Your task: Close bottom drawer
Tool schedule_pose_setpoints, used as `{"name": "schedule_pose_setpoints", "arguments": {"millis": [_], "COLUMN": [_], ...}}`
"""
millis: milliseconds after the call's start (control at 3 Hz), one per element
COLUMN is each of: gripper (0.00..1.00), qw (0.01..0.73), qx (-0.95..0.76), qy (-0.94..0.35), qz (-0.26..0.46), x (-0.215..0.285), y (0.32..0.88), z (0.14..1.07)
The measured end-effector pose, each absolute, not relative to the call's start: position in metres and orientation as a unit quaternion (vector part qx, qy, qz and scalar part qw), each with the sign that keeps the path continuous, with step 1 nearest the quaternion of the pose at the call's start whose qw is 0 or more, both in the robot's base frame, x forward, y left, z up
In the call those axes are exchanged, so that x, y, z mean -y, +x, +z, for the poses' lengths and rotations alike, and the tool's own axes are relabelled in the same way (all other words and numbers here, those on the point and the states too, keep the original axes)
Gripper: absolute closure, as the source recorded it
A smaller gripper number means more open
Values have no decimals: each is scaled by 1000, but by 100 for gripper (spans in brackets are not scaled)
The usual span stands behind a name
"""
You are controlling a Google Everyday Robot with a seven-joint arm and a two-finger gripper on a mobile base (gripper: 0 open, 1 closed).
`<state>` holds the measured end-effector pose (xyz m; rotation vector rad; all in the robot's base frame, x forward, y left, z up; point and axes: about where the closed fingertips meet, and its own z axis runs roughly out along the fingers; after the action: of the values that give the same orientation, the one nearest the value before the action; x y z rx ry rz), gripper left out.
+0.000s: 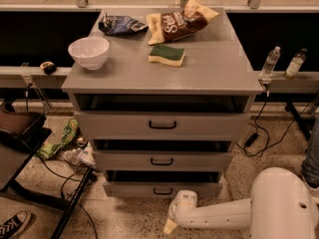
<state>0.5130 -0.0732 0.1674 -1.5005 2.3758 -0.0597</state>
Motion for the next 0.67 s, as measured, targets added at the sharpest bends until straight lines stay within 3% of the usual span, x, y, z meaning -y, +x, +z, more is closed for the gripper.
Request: {"name": "schedule_pose_setpoints", "arguments": {"millis": [333, 667], "gripper": [25, 49], "qw": [165, 167], "qx": [-834, -829], "qy": [-527, -533], "qz": [-21, -33], "x": [73, 86], "y": [513, 549], "z": [167, 165]}}
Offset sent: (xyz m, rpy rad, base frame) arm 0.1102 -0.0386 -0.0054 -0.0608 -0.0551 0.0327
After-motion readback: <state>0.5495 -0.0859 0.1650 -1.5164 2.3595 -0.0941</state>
